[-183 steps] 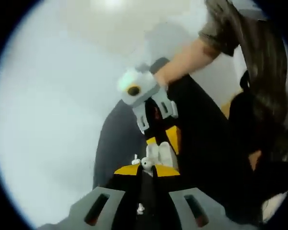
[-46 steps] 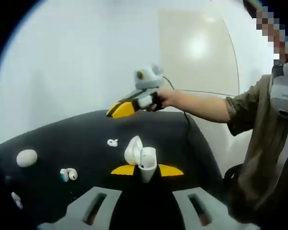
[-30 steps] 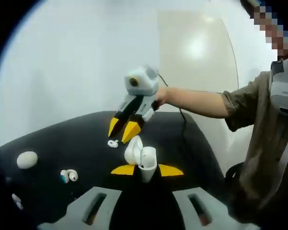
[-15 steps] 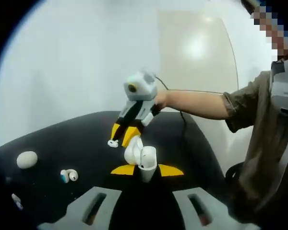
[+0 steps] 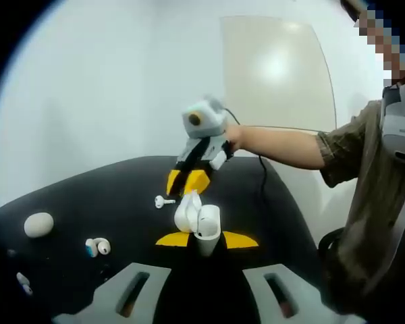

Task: Pick up three earphones and place each one into its charging case using tactile feedback, ensure that each earphone is properly inserted and securely positioned inside the case.

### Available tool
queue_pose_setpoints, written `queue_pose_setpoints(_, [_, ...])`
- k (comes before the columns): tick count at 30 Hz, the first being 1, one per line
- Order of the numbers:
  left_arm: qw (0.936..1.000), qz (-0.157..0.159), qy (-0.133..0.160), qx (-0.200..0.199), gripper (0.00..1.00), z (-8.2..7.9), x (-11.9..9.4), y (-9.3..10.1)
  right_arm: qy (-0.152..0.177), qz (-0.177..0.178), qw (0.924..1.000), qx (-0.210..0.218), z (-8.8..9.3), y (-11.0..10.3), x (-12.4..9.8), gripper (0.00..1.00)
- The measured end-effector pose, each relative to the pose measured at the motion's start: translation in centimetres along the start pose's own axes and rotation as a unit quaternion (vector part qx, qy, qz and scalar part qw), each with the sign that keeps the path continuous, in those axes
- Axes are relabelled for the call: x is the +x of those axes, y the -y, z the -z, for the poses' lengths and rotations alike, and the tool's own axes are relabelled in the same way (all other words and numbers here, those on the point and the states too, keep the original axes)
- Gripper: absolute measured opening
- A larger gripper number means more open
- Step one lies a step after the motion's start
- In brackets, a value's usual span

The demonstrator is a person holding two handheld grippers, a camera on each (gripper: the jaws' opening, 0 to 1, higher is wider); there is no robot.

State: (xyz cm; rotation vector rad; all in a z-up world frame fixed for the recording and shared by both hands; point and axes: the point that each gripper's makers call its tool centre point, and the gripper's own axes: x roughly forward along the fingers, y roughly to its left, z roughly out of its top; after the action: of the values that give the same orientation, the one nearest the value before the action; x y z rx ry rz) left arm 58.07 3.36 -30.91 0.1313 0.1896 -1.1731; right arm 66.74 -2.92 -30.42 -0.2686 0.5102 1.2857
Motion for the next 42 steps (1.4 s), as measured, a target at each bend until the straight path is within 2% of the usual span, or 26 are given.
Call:
queue_pose_setpoints(1, [1.0, 0.0, 0.0, 0.0, 0.13, 0.0, 0.0, 0.0, 0.011, 0.006, 0.9999, 0.007, -0.4, 0.4, -0.1, 0.19])
queue_pose_setpoints(3, [1.0, 0.001, 0.0, -0.001, 0.13, 0.0, 0.0, 0.0, 0.01, 0.006, 0.9999, 0.009, -0.5, 0.8, 0.0, 0.19])
queue_pose_setpoints(10, [1.0, 0.0, 0.0, 0.0, 0.13, 0.0, 0.0, 0.0, -0.028, -0.005, 0.9996, 0.005, 0.5, 0.6, 1.6, 0.18])
queue_pose_setpoints(18, [1.0, 0.0, -0.001, 0.004, 0.13, 0.1, 0.0, 0.1, -0.043, -0.001, 0.9991, -0.002, 0.7, 0.9, 2.4, 0.16])
queue_pose_setpoints(23, [1.0, 0.0, -0.001, 0.007, 0.13, 0.1, 0.0, 0.2, -0.031, -0.011, 0.9995, 0.005, 0.3, 0.6, 2.6, 0.13])
queue_pose_setpoints(29, [1.0, 0.0, -0.001, 0.008, 0.13, 0.1, 0.0, 0.2, -0.033, -0.01, 0.9994, 0.006, 0.4, 0.5, 2.5, 0.13])
queue_pose_setpoints(37, [1.0, 0.0, -0.001, 0.008, 0.13, 0.0, 0.0, 0.2, -0.018, 0.015, 0.9989, -0.041, -0.1, 0.2, 1.6, 0.12])
queue_pose_setpoints(42, [1.0, 0.0, -0.001, 0.005, 0.13, 0.0, 0.0, 0.1, 0.026, 0.034, 0.9963, -0.074, -1.9, -0.2, 0.3, 0.12])
